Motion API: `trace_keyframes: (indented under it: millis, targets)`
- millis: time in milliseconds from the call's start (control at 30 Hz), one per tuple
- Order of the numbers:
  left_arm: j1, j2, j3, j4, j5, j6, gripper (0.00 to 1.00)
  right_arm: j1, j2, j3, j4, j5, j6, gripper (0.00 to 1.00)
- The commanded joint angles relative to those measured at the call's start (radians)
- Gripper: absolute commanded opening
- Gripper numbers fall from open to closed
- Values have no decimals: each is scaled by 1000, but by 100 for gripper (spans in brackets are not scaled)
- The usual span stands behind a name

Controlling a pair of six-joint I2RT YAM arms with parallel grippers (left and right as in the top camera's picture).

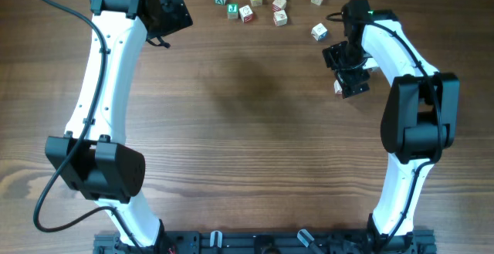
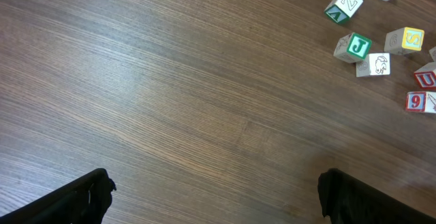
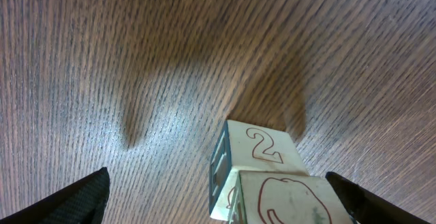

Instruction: Form a tower

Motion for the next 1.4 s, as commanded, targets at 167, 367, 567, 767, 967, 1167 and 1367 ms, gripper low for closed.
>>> trace_keyframes:
  millis: [167,367,567,767,967,1167,1367]
  targets:
    - [2,-25,-2,0,5,-2,100,2,-25,-26,-5,3,3,99]
    - [2,-25,-2,0,5,-2,100,2,-33,-26,-6,-1,1,100]
    - [2,-25,-2,0,5,-2,100,2,-50,-26,-5,-1,1,100]
    - [2,-25,-2,0,5,-2,100,2,-89,-25,-2,4,1,100]
    - [2,-25,-2,0,5,-2,100,2,-96,-25,-8,3,1,100]
    - [2,-25,-2,0,5,-2,100,2,-95,-26,-29,3,1,84]
    - [2,-25,-2,0,5,-2,100,5,-92,-35,-34,11,0,72]
